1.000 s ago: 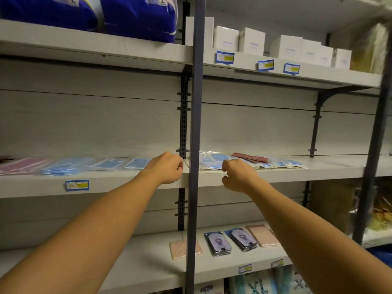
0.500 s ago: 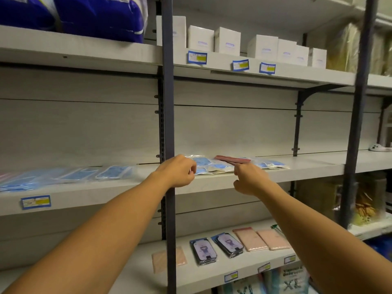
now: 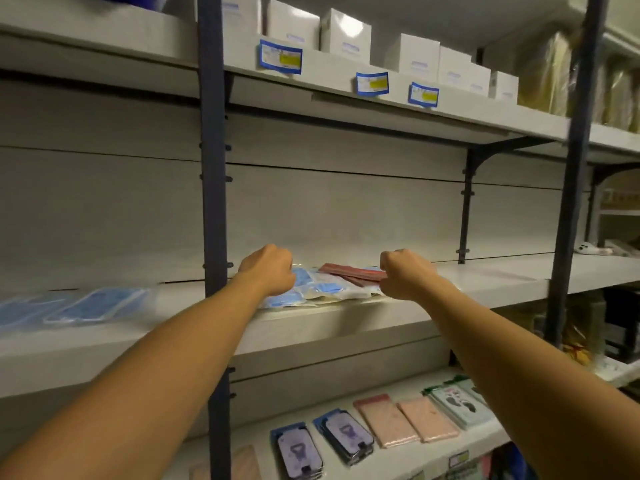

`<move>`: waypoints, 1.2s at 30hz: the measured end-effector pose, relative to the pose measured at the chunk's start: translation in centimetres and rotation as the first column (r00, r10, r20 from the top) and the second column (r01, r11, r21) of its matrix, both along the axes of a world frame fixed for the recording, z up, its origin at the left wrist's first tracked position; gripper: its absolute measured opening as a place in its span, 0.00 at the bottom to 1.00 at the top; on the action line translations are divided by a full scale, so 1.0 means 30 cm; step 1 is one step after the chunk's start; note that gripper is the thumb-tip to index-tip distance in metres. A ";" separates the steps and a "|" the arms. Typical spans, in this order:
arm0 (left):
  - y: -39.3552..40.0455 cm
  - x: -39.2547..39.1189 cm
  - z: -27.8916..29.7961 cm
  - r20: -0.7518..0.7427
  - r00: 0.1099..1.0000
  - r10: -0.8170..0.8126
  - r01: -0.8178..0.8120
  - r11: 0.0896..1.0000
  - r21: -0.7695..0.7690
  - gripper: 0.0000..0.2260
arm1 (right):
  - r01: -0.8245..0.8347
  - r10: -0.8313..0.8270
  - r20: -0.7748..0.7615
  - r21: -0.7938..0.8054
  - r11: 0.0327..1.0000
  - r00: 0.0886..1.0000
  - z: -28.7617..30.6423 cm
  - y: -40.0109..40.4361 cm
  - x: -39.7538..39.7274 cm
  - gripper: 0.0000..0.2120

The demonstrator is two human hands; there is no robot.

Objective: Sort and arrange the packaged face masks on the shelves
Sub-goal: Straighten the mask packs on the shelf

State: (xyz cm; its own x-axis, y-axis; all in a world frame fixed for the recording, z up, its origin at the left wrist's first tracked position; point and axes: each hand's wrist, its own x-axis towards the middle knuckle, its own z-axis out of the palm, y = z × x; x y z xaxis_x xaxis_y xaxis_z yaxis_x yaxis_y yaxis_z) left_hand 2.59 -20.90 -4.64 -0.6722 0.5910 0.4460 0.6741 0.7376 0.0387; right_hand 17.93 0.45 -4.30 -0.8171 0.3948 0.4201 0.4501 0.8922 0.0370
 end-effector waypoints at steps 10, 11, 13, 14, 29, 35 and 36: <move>0.184 -0.110 0.034 0.020 1.000 -0.015 0.016 0.999 -0.050 0.10 | 0.003 -0.006 -0.071 -0.044 0.999 0.997 -0.021 0.194 -0.152 0.14; 0.205 -0.115 0.031 0.023 1.000 -0.013 0.014 0.998 -0.057 0.10 | -0.002 -0.001 -0.067 -0.046 0.999 0.998 -0.024 0.214 -0.167 0.14; 0.246 -0.124 0.020 0.028 1.000 -0.006 0.008 0.998 -0.066 0.10 | -0.010 0.006 -0.061 -0.056 0.998 0.998 -0.027 0.255 -0.193 0.14; 0.269 -0.130 0.016 0.027 1.000 -0.001 0.003 0.998 -0.066 0.10 | -0.013 0.009 -0.056 -0.061 0.998 0.998 -0.027 0.279 -0.212 0.14; 0.442 -0.261 0.027 0.048 0.981 0.188 -0.188 0.982 -0.002 0.11 | -0.215 0.240 0.088 -0.229 0.949 0.967 0.015 0.515 -0.501 0.25; 0.494 -0.292 -0.018 0.046 0.965 0.257 -0.259 0.964 0.055 0.14 | -0.280 0.354 0.140 -0.377 0.883 0.925 -0.012 0.561 -0.599 0.33; 0.506 -0.301 -0.034 0.053 0.963 0.264 -0.267 0.961 0.065 0.15 | -0.279 0.366 0.147 -0.413 0.867 0.919 -0.023 0.569 -0.614 0.35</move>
State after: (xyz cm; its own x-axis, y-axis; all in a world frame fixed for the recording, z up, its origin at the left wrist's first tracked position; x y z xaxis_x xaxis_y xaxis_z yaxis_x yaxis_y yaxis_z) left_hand -6.44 -5.71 -5.67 -0.8202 0.3564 0.4476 0.4508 0.8842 0.1221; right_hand -0.49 17.52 -4.99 -0.9781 0.1858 0.0938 0.1547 0.9506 -0.2692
